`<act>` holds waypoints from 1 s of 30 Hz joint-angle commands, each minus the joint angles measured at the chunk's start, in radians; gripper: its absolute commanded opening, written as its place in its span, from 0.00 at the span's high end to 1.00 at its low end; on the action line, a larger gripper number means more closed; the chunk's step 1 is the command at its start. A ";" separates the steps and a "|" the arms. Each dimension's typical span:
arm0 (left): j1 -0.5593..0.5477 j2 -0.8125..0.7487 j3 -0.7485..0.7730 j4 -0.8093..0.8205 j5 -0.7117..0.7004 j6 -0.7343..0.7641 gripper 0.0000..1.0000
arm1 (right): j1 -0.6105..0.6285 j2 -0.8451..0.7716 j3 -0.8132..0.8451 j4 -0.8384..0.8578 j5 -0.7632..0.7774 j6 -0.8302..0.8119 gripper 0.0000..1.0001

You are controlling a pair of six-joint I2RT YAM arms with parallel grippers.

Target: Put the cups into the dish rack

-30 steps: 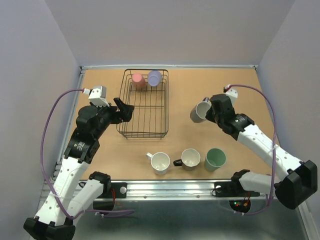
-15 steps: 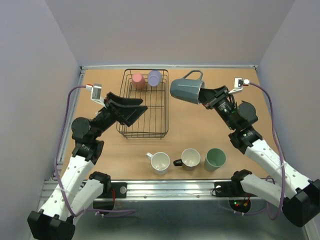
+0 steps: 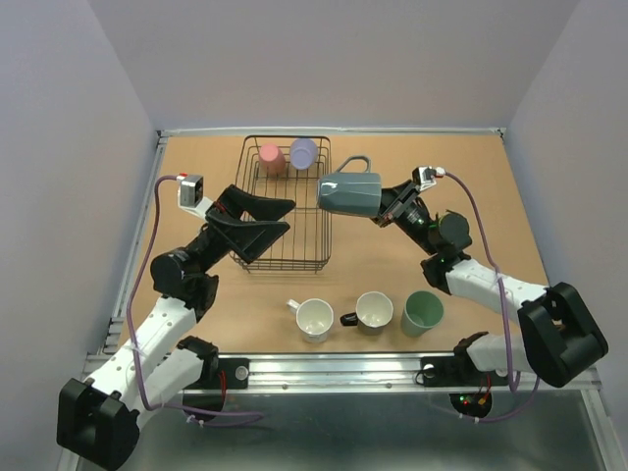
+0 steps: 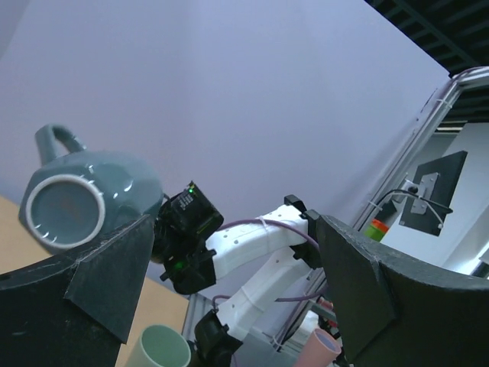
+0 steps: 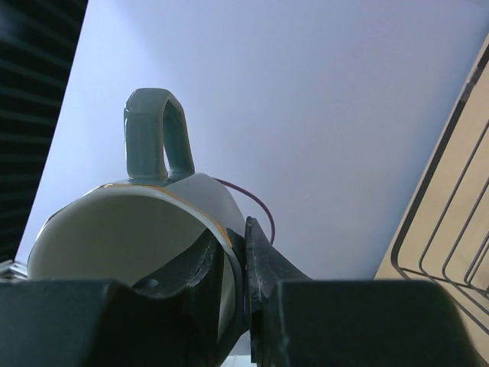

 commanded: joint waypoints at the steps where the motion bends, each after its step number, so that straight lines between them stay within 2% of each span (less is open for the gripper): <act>1: -0.049 -0.014 0.042 0.001 -0.053 0.127 0.02 | 0.015 -0.022 0.022 0.592 0.004 0.094 1.00; 4: -0.087 -0.007 0.073 -0.158 -0.113 0.241 0.02 | 0.032 -0.026 0.039 0.583 0.003 0.088 1.00; 9: -0.140 0.011 0.091 -0.260 -0.199 0.336 0.02 | 0.045 -0.045 0.054 0.558 -0.005 0.077 1.00; 17: -0.233 0.088 0.180 -0.315 -0.236 0.459 0.02 | 0.090 -0.060 0.056 0.532 -0.017 0.057 1.00; 25: -0.322 0.166 0.238 -0.282 -0.176 0.511 0.03 | 0.131 -0.034 0.065 0.522 -0.016 0.041 0.99; 30: -0.342 0.183 0.246 -0.283 -0.151 0.523 0.14 | 0.150 -0.016 0.074 0.525 -0.008 0.034 1.00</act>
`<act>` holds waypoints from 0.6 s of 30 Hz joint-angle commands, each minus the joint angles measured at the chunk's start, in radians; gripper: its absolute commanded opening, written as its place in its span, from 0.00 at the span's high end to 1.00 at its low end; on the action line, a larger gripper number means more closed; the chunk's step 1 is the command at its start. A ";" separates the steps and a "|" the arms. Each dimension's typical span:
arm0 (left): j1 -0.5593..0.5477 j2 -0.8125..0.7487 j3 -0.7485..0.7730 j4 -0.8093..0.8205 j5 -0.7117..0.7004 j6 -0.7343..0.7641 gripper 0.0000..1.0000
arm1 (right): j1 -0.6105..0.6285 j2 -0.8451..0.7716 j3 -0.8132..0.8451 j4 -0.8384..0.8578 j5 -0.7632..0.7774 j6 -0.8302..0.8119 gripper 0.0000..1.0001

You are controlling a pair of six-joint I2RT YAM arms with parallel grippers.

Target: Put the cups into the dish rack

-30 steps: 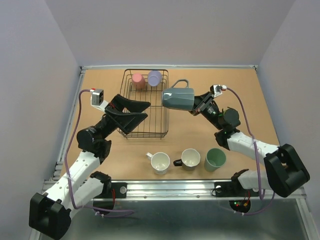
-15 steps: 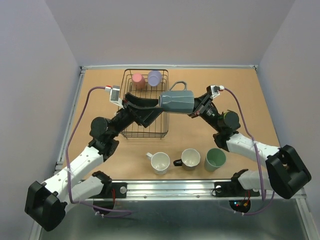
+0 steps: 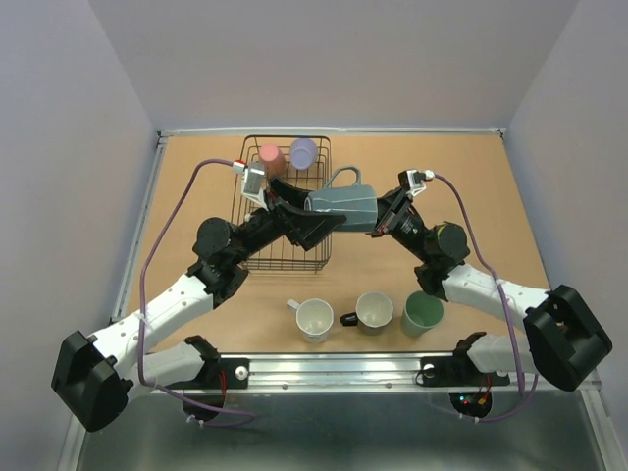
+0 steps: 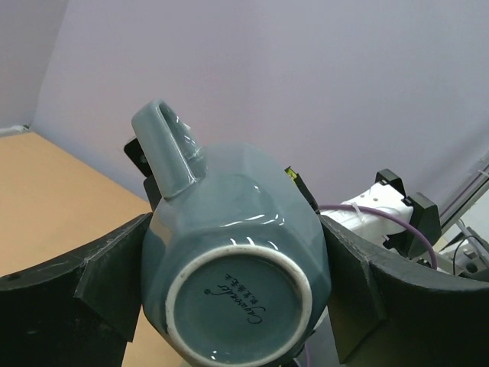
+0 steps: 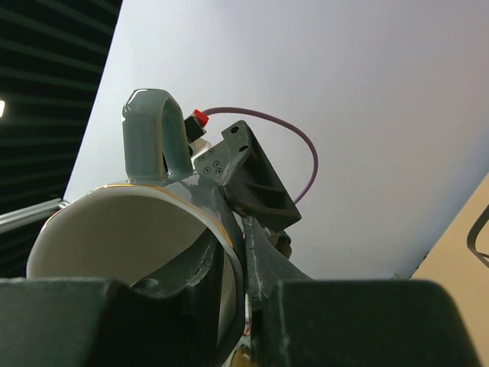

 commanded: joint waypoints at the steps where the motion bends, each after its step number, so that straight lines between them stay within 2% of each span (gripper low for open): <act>1: -0.022 -0.001 0.055 0.060 0.061 0.032 0.23 | 0.022 0.001 0.076 0.434 0.010 0.003 1.00; 6: -0.025 -0.024 0.047 0.058 0.040 0.035 0.56 | 0.031 0.013 0.070 0.440 0.010 -0.002 0.99; 7: -0.025 -0.035 0.045 0.055 0.034 0.037 0.69 | 0.033 0.016 0.065 0.444 0.012 -0.002 1.00; 9: -0.025 -0.047 0.047 0.046 0.011 0.041 0.86 | 0.034 0.018 0.056 0.449 0.010 -0.003 1.00; 10: -0.025 -0.061 0.050 0.029 0.001 0.044 1.00 | 0.034 0.018 0.047 0.449 0.009 -0.002 1.00; 13: -0.025 -0.087 0.053 -0.018 -0.037 0.061 1.00 | 0.034 0.024 0.043 0.440 -0.011 -0.016 0.99; 16: -0.025 -0.119 0.062 -0.086 -0.084 0.087 1.00 | 0.034 0.027 0.033 0.429 -0.020 -0.026 0.62; 17: -0.025 -0.130 0.065 -0.103 -0.104 0.095 1.00 | 0.033 0.025 0.022 0.429 -0.017 -0.029 0.47; 18: -0.025 -0.138 0.065 -0.118 -0.114 0.100 1.00 | 0.034 0.025 0.017 0.427 -0.011 -0.031 0.41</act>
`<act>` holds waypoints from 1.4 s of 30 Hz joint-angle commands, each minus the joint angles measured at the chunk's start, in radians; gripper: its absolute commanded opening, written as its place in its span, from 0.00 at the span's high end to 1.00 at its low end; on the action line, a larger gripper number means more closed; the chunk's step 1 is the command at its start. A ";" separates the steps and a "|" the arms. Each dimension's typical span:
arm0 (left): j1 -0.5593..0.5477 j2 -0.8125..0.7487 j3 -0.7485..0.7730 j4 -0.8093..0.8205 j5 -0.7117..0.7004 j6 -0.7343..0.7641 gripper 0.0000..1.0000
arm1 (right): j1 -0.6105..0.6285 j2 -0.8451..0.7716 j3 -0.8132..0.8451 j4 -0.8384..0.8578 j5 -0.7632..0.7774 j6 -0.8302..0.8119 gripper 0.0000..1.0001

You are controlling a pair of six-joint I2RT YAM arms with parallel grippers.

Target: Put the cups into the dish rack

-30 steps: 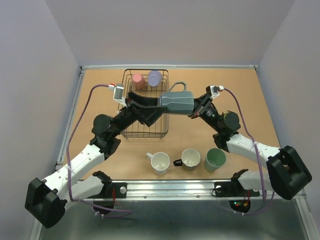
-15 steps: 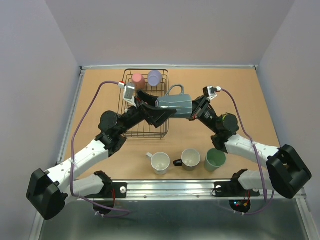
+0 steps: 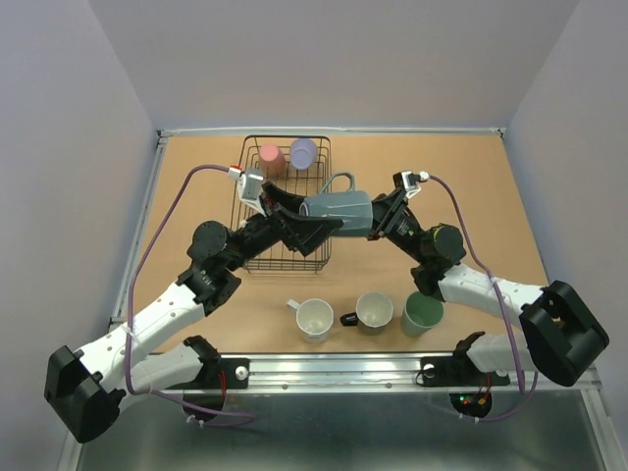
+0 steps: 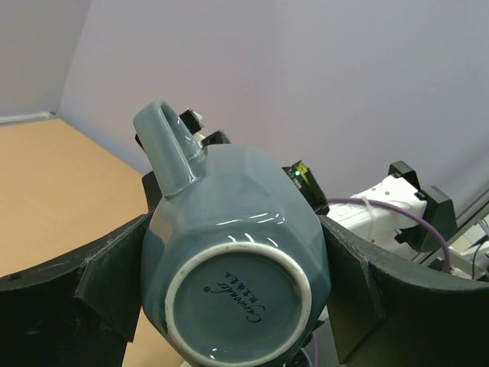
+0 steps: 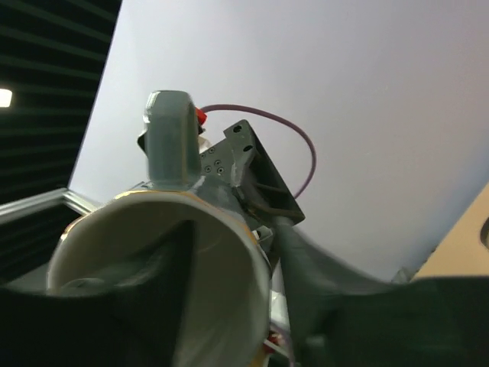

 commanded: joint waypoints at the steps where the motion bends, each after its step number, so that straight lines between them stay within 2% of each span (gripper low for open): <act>1: -0.006 -0.076 0.066 -0.010 -0.072 0.048 1.00 | 0.012 -0.004 0.009 0.385 0.007 -0.012 0.37; 2: -0.006 -0.084 0.068 -0.021 -0.090 0.056 1.00 | 0.012 -0.006 0.003 0.383 0.014 -0.013 0.31; 3: -0.006 -0.090 0.068 -0.027 -0.098 0.058 1.00 | 0.012 -0.004 -0.004 0.383 0.021 -0.015 0.28; 9: -0.004 -0.130 0.094 -0.117 -0.156 0.110 1.00 | 0.012 0.007 -0.007 0.380 0.020 -0.012 0.23; 13: -0.004 -0.135 0.195 -0.330 -0.247 0.220 1.00 | 0.011 -0.019 -0.046 0.359 0.029 -0.028 0.21; 14: -0.004 -0.133 0.242 -0.434 -0.271 0.242 1.00 | 0.011 -0.047 -0.066 0.321 0.038 -0.039 0.21; 16: -0.004 -0.135 0.278 -0.519 -0.339 0.297 1.00 | 0.009 -0.087 -0.081 0.253 0.047 -0.090 0.21; 19: -0.003 -0.141 0.330 -0.659 -0.431 0.341 1.00 | 0.009 -0.193 -0.083 0.016 0.077 -0.205 0.22; 22: -0.001 -0.088 0.411 -0.879 -0.572 0.390 1.00 | 0.009 -0.314 -0.055 -0.378 0.170 -0.367 0.21; 26: 0.002 -0.034 0.428 -1.011 -0.731 0.426 1.00 | 0.009 -0.435 0.002 -0.696 0.277 -0.502 0.21; 32: 0.017 0.055 0.409 -1.084 -0.821 0.533 1.00 | 0.009 -0.532 0.040 -0.919 0.368 -0.591 0.21; 36: 0.035 0.100 0.387 -1.058 -0.870 0.648 1.00 | 0.009 -0.543 0.037 -0.950 0.376 -0.622 0.22; 41: 0.126 0.167 0.363 -1.001 -0.801 0.728 1.00 | 0.011 -0.532 0.037 -0.956 0.365 -0.642 0.21; 42: 0.150 0.175 0.358 -0.992 -0.734 0.736 1.00 | 0.009 -0.523 0.037 -0.958 0.360 -0.651 0.21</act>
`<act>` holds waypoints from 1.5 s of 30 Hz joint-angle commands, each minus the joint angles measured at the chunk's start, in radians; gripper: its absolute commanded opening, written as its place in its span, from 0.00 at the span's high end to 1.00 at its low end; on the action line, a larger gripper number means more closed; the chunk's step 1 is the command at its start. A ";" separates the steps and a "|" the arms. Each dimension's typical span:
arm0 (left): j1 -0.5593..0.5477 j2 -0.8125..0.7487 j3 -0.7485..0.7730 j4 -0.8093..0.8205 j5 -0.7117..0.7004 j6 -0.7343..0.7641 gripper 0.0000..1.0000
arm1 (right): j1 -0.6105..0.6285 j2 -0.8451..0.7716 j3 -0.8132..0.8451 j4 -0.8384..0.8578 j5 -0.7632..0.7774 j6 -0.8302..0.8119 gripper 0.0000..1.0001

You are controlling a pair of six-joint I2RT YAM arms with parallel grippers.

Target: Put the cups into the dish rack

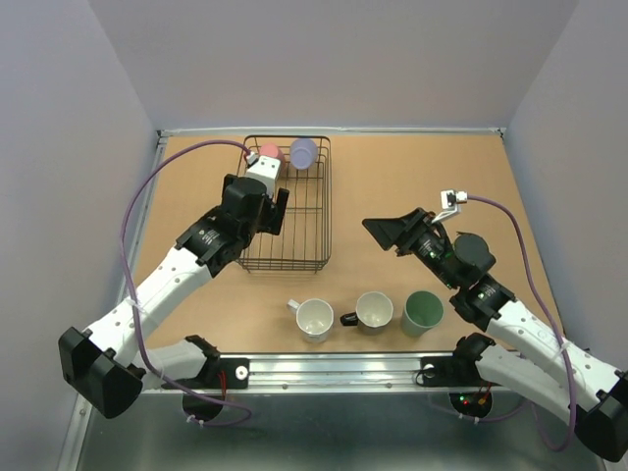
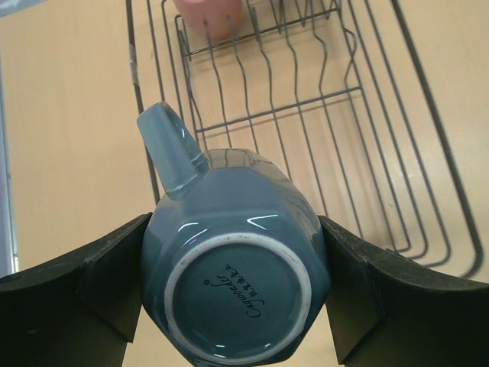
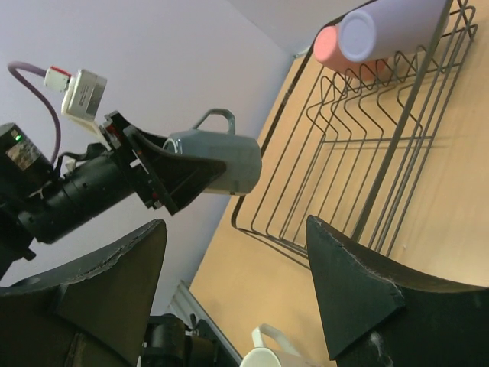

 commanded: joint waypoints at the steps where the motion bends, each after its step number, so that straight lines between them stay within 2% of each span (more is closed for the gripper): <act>1: 0.095 0.019 -0.008 0.162 0.088 0.110 1.00 | 0.003 0.006 0.067 -0.012 0.011 -0.058 0.21; 8: 0.222 0.127 -0.014 0.249 0.379 0.121 1.00 | 0.003 0.012 0.050 -0.018 0.010 -0.075 0.21; 12: 0.245 0.192 0.014 0.259 0.449 0.142 1.00 | 0.003 0.009 0.032 -0.018 0.014 -0.078 0.21; 25: 0.253 0.379 0.057 0.271 0.363 0.179 1.00 | 0.003 -0.038 -0.020 -0.021 0.028 -0.082 0.21; 37: 0.277 0.450 0.103 0.272 0.277 0.144 1.00 | 0.003 -0.044 -0.051 -0.020 0.025 -0.079 0.21; 43: 0.300 0.488 0.126 0.266 0.281 0.112 1.00 | 0.003 -0.037 -0.062 -0.013 0.022 -0.073 0.21; 45: 0.308 0.496 0.129 0.268 0.298 0.106 0.92 | 0.003 -0.034 -0.063 -0.010 0.022 -0.070 0.21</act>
